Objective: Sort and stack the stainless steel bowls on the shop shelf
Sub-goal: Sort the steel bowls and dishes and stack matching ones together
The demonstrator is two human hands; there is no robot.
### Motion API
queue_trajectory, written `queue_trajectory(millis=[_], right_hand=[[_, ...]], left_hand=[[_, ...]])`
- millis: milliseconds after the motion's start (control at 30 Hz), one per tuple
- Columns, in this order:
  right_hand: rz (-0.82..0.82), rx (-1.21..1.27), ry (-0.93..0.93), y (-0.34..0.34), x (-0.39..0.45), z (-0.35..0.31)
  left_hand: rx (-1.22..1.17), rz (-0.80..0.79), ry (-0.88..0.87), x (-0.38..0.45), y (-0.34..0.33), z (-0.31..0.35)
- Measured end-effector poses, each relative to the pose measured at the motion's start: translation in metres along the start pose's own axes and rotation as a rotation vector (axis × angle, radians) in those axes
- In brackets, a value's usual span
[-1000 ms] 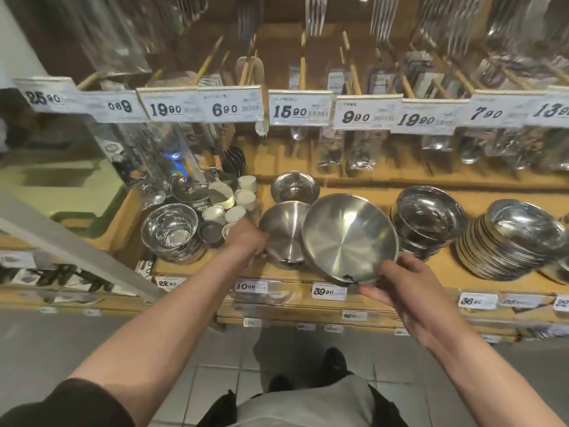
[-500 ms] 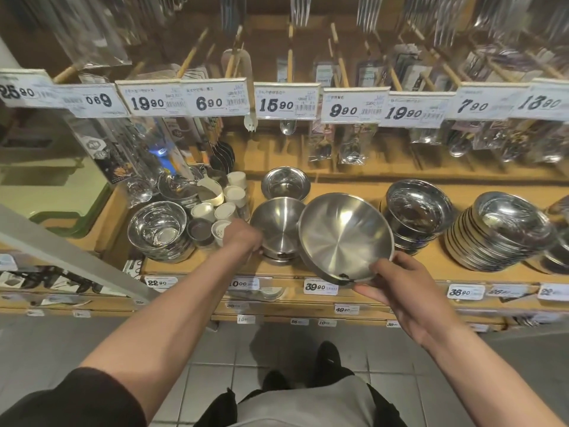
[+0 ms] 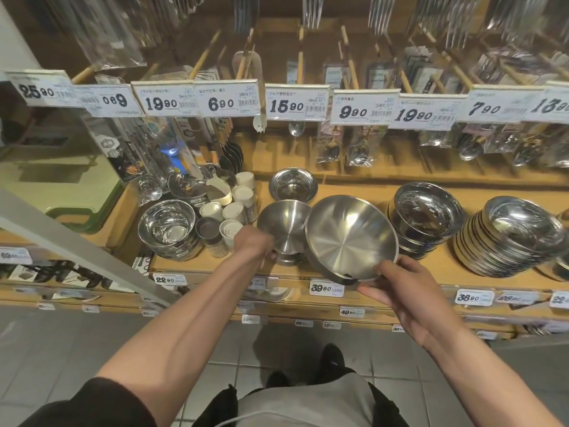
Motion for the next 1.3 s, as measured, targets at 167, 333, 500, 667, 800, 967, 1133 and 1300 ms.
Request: queue_trajectory(millis=[167,333,500,667,800,967,1133,1300], right_hand=[[0.005,0.000,0.002,-0.003,0.005,-0.003],[0.023,-0.018,0.017,-0.008,0.015,-0.011],[0.011,-0.063,0.045,-0.026,0.038,-0.025],[0.017,-0.145,0.050,-0.047,0.071,-0.033],[0.031,-0.225,0.051,-0.068,0.096,-0.031],[0.031,-0.319,0.015,-0.087,0.117,-0.019],[0.045,-0.408,0.043,-0.088,0.126,-0.013],[0.027,-0.437,0.045,-0.093,0.124,-0.003]], left_hand=[[-0.029,0.008,0.031,-0.007,0.000,-0.002],[-0.107,-0.006,0.055,-0.010,-0.006,-0.010],[-0.168,-0.015,0.052,-0.016,-0.007,-0.013],[-0.147,-0.005,0.037,-0.019,-0.002,-0.011],[-0.071,0.006,-0.001,-0.016,0.002,-0.008],[0.028,0.020,-0.019,-0.016,0.006,-0.005],[0.025,0.059,-0.050,-0.018,0.009,-0.005],[-0.262,0.060,-0.086,-0.020,0.008,-0.012]])
Point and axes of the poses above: each hand's wrist, its own x-axis towards the middle knuckle, its own y-axis out of the back of the hand, z = x × y, the point moved 9 cm from there along x, towards the middle knuckle, and after that the axes turned 11 degrees about -x, right-handed, at the moved point
